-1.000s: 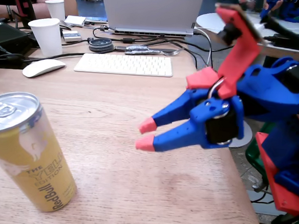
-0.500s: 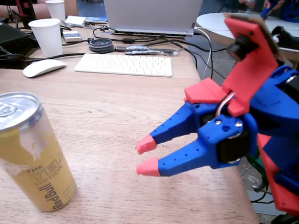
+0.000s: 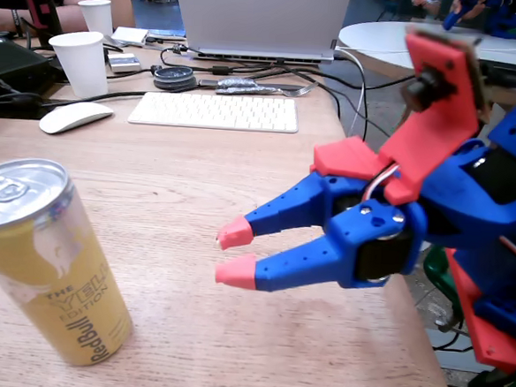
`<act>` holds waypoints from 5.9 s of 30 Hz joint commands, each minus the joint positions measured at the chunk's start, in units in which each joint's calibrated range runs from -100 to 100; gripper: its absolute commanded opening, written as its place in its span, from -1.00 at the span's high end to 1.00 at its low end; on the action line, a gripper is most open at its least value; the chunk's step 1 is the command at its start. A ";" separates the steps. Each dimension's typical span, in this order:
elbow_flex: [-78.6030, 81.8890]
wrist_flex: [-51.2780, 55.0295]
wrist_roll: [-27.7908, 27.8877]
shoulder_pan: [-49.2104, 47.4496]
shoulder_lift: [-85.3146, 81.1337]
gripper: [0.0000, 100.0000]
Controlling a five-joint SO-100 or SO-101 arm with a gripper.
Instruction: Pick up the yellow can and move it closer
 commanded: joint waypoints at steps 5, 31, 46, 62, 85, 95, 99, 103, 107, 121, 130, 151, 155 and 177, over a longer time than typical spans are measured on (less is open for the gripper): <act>-10.20 -13.16 0.88 2.19 17.23 0.76; -25.31 -17.43 0.93 14.37 33.53 -0.48; -49.75 -16.69 0.93 12.17 49.74 -0.48; -65.23 -16.53 0.93 3.03 58.48 -0.46; -73.25 -15.63 2.59 4.22 63.63 -0.45; -75.42 -12.59 2.59 4.22 63.89 -0.09; -75.42 -12.59 2.59 4.22 63.89 0.07; -74.76 -13.00 2.54 4.05 63.89 0.26; -74.48 -13.24 2.54 4.05 63.89 0.44; -74.29 -12.42 2.44 3.88 61.49 0.58; -49.47 -12.26 2.39 3.71 37.90 0.58; -20.02 9.33 2.05 3.54 -10.98 0.58; -14.07 15.66 2.00 3.71 -20.68 0.58; -10.11 76.00 1.95 4.22 -71.88 0.57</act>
